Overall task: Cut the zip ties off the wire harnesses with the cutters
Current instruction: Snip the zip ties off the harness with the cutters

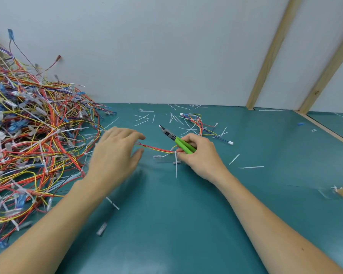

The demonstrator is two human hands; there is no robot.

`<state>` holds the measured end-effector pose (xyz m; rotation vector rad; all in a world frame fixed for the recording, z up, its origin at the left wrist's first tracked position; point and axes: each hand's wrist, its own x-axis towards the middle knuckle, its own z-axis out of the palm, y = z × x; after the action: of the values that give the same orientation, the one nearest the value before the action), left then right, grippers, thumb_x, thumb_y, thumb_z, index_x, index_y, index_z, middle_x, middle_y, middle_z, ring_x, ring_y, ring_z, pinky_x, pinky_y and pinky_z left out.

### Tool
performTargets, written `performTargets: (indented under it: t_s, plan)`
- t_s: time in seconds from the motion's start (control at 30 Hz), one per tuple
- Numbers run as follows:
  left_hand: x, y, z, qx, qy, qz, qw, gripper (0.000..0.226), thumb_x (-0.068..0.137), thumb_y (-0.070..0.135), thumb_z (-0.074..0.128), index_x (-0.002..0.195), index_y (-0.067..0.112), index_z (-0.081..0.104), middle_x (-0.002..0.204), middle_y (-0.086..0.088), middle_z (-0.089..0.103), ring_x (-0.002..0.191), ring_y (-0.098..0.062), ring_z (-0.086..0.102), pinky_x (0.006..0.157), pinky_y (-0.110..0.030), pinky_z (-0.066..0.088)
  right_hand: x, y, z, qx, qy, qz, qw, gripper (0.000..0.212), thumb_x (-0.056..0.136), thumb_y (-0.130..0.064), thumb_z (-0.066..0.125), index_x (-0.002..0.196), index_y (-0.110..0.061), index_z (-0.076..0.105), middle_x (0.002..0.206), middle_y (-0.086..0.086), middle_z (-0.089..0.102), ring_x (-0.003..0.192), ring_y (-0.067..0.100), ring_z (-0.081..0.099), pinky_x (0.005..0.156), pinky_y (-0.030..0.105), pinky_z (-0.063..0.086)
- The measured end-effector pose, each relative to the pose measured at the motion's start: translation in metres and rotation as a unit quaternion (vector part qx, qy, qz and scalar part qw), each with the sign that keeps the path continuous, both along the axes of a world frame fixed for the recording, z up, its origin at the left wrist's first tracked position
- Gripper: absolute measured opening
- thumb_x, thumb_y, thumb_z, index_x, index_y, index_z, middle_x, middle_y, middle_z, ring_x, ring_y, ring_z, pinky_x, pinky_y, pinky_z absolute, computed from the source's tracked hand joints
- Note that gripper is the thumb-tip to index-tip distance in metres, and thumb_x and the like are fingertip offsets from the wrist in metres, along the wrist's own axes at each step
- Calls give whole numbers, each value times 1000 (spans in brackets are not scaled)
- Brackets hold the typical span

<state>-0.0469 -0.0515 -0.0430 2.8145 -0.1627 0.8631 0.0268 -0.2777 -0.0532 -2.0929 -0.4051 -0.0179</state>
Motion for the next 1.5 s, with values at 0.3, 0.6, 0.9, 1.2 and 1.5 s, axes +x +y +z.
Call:
performTargets:
  t_s: [0.3, 0.6, 0.9, 1.2, 1.5]
  plan:
    - [-1, -33, -16, -42, 11, -118, 992, 19, 96, 33, 63, 107, 18, 68, 100, 6, 71, 97, -20, 66, 112, -40, 40, -11, 18, 0, 112, 76, 64, 989, 22, 80, -5, 85, 88, -20, 70, 80, -4, 78, 84, 12, 75, 81, 24, 59]
    - [2, -35, -25, -269, 31, -125, 954, 14, 98, 23, 64, 84, 22, 59, 71, 10, 54, 69, -9, 48, 66, -35, 42, -15, 18, 4, 175, 103, 76, 976, 16, 85, -5, 81, 93, -12, 70, 72, -16, 74, 62, -6, 64, 55, 4, 41]
    - [0, -32, -26, -305, 91, -125, 940, 9, 92, 26, 72, 84, 25, 75, 74, 13, 67, 76, -9, 55, 71, -31, 43, -21, 23, 6, 120, 30, 45, 991, 17, 81, -20, 86, 90, -21, 72, 81, -8, 77, 77, 8, 71, 76, 23, 55]
    - [0, -39, -26, -324, 72, -136, 933, 8, 88, 30, 76, 87, 34, 70, 79, 16, 67, 84, -11, 59, 78, -30, 47, -18, 22, 9, 175, 60, 19, 983, 11, 87, -5, 79, 91, -11, 70, 70, -12, 70, 64, 1, 67, 66, 13, 51]
    - [2, -33, -25, -397, 63, -108, 909, 6, 89, 28, 76, 87, 23, 78, 83, 9, 72, 85, -13, 63, 86, -34, 46, -18, 18, 13, 154, 56, 13, 986, 16, 93, -33, 75, 90, -18, 71, 78, -6, 78, 57, -2, 61, 57, 18, 45]
